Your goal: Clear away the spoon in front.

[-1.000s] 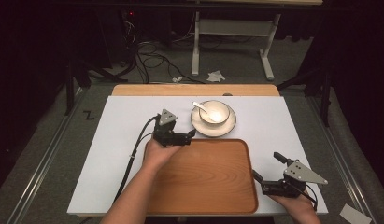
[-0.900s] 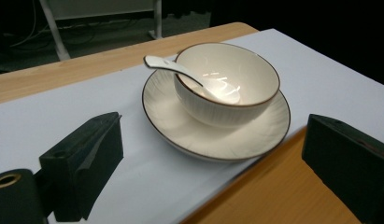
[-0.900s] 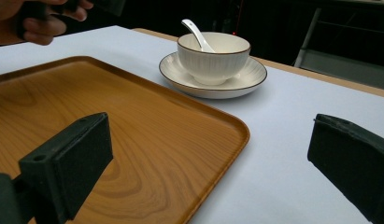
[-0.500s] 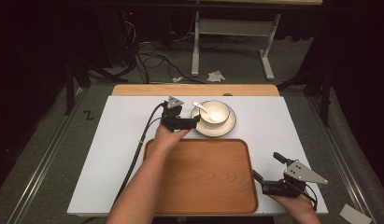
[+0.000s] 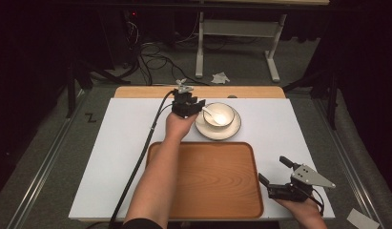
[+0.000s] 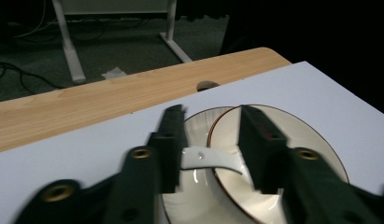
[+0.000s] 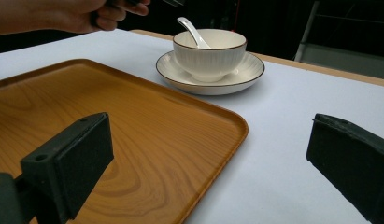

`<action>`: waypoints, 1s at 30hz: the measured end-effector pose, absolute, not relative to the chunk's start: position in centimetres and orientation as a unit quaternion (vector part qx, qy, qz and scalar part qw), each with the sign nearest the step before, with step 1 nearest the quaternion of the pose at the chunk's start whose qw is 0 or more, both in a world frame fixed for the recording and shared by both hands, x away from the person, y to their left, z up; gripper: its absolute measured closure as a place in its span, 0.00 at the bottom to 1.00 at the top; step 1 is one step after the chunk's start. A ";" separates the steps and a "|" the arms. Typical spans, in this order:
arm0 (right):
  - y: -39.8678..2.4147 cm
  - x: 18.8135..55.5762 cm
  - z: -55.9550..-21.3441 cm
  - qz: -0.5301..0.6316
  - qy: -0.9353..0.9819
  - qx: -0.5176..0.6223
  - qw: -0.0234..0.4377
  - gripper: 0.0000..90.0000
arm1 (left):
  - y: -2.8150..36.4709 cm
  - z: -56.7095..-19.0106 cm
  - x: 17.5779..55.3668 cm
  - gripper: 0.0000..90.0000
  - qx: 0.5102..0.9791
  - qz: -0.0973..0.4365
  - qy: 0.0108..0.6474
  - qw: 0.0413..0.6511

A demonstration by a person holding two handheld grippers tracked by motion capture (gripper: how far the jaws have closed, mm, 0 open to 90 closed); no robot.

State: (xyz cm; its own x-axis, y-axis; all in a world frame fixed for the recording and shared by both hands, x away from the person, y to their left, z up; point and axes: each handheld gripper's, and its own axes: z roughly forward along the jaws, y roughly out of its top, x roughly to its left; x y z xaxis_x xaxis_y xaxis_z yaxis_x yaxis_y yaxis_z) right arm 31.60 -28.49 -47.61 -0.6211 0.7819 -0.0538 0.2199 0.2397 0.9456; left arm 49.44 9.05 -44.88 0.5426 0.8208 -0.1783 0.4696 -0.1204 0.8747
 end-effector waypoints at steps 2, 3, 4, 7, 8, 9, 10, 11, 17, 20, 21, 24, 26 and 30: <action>-28.5 31.6 -47.6 0.516 0.737 0.341 0.272 0.02 | 8.9 -44.8 49.9 0.94 0.722 0.179 0.447 0.496; -28.5 31.6 -47.6 0.516 0.737 0.341 0.272 0.02 | 8.8 -44.7 50.3 0.94 0.724 0.180 0.446 0.494; -28.6 31.6 -47.6 0.517 0.736 0.342 0.271 0.02 | 8.7 -44.6 50.6 1.00 0.724 0.181 0.447 0.494; -28.7 31.6 -47.7 0.517 0.735 0.347 0.270 0.02 | 8.3 -44.3 52.1 1.00 0.725 0.179 0.450 0.489; -28.7 31.6 -47.7 0.517 0.735 0.347 0.270 0.02 | 8.3 -44.3 52.1 1.00 0.725 0.179 0.450 0.489; -28.7 31.6 -47.8 0.518 0.733 0.351 0.268 0.02 | 8.1 -44.1 52.9 1.00 0.724 0.175 0.453 0.490; -28.7 31.6 -47.8 0.519 0.733 0.351 0.266 0.02 | 8.0 -44.0 53.3 1.00 0.720 0.176 0.456 0.492; -28.8 31.7 -47.8 0.519 0.733 0.352 0.266 0.02 | 8.0 -43.9 53.6 1.00 0.718 0.180 0.459 0.491; -28.7 31.7 -47.9 0.519 0.733 0.352 0.263 0.02 | 6.4 -44.2 55.0 1.00 0.721 0.190 0.458 0.484; -28.7 31.7 -48.0 0.520 0.733 0.353 0.261 0.02 | 5.8 -44.6 55.5 1.00 0.720 0.193 0.472 0.471; -28.7 31.7 -48.0 0.520 0.733 0.353 0.261 0.02 | 5.8 -44.8 55.6 1.00 0.717 0.191 0.480 0.468; -28.6 31.7 -48.0 0.521 0.734 0.351 0.258 0.03 | 5.6 -45.3 55.8 1.00 0.719 0.191 0.489 0.456; -28.6 31.7 -48.0 0.522 0.734 0.350 0.258 0.03 | 5.7 -45.5 55.9 1.00 0.721 0.188 0.489 0.454; -28.6 31.6 -48.0 0.522 0.733 0.351 0.258 0.03 | 5.8 -45.5 55.9 1.00 0.724 0.187 0.487 0.451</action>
